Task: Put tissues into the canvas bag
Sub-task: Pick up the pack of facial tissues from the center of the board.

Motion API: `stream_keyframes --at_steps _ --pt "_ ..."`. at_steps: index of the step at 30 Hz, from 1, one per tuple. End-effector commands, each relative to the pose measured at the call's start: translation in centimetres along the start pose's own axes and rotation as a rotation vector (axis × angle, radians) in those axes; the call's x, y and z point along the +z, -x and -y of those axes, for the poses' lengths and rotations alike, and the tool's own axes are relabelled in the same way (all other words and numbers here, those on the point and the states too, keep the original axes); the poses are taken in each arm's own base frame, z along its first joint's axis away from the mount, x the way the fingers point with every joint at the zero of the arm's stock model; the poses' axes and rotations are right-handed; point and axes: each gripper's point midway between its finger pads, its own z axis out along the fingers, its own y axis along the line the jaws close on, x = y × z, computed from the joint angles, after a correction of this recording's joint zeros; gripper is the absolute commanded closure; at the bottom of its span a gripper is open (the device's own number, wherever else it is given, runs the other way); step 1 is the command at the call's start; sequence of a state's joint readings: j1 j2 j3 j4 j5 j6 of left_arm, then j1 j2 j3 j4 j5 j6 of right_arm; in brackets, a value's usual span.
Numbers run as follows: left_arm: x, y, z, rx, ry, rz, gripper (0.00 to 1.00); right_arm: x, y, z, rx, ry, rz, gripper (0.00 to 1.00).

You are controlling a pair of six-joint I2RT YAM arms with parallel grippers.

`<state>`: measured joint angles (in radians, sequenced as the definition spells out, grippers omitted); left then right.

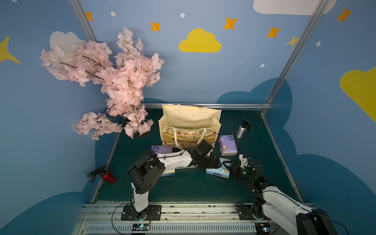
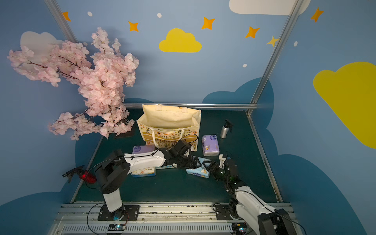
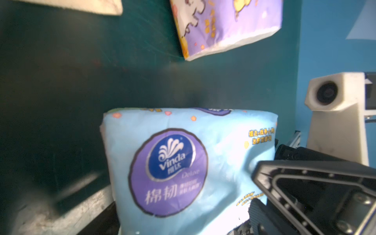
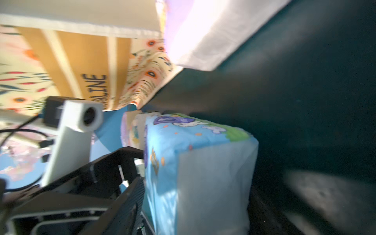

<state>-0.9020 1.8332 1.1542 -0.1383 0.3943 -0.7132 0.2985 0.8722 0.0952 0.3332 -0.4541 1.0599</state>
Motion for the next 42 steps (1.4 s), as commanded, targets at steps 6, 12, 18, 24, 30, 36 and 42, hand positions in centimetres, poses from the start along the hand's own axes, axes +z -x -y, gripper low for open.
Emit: stream_keyframes --at_steps 6,12,18,24,30,36,42 --pt "-1.9 1.9 4.1 0.056 -0.154 0.053 0.03 -1.5 -0.8 -2.2 0.009 0.055 -0.038 0.33" --pt "-2.8 2.9 4.3 0.068 -0.159 0.092 0.03 -1.6 -1.5 -1.5 -0.017 0.004 -0.077 0.41" --pt "-3.0 3.1 3.8 0.065 -0.131 0.092 0.03 -1.7 -0.8 -2.6 -0.062 0.019 -0.062 0.48" --pt "-4.1 3.9 3.2 0.065 -0.093 0.12 0.03 -1.8 -0.2 -3.6 -0.07 0.04 -0.045 0.61" --pt "-6.4 4.9 2.8 0.084 -0.052 0.18 0.03 -2.4 0.9 -4.8 -0.073 0.045 -0.017 0.61" --pt "-10.6 5.5 2.0 0.111 0.022 0.269 0.02 -3.5 2.8 -7.0 -0.061 0.095 0.03 0.62" --pt "-17.5 5.7 2.4 0.147 0.062 0.44 0.01 -5.3 4.0 -11.1 -0.14 0.139 0.039 0.62"
